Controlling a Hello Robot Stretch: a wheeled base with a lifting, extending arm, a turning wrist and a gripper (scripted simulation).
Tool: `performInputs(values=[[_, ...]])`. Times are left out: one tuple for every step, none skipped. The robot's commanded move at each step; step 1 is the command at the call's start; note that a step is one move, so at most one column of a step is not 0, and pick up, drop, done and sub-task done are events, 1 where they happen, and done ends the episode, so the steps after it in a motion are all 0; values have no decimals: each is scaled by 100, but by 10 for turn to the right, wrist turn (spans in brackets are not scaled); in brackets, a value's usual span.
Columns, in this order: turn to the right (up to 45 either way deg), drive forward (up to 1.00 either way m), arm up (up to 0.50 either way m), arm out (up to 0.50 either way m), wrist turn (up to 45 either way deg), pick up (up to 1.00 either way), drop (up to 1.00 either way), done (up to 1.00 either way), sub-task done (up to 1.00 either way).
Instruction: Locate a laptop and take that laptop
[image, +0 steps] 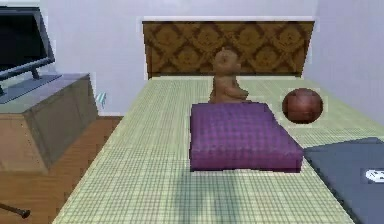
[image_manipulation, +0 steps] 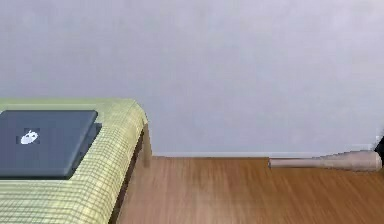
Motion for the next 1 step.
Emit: performInputs(values=[[-390,0,0,0,0,0,0,0,0]])
